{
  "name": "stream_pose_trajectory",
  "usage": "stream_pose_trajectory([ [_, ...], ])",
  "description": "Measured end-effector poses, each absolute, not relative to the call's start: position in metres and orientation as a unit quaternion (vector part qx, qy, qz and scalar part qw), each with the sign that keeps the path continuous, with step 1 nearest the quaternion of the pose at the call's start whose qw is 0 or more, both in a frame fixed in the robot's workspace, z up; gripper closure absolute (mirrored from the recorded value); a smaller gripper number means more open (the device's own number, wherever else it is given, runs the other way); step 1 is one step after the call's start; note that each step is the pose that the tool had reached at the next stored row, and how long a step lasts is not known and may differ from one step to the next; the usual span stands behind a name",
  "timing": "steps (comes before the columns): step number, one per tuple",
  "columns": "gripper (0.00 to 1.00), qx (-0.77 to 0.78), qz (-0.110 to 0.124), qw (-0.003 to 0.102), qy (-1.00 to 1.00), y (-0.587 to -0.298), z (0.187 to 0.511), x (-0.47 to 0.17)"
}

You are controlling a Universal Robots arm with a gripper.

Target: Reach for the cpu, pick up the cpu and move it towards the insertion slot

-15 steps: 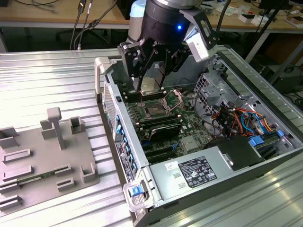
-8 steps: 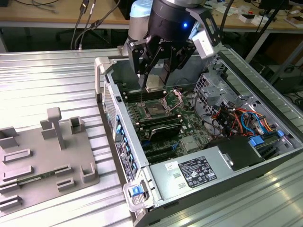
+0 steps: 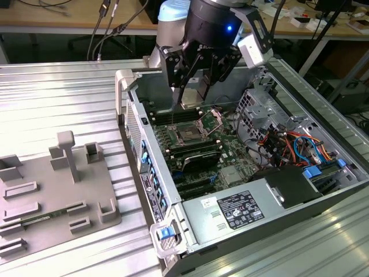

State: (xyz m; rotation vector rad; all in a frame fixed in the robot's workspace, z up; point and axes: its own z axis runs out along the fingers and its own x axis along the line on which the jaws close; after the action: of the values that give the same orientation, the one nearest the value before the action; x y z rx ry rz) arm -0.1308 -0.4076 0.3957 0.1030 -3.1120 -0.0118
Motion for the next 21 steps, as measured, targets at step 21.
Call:
stream_pose_trajectory([
  [21, 0.45, 0.033, -0.004, 0.014, -0.999, -0.404, 0.396, -0.107],
])
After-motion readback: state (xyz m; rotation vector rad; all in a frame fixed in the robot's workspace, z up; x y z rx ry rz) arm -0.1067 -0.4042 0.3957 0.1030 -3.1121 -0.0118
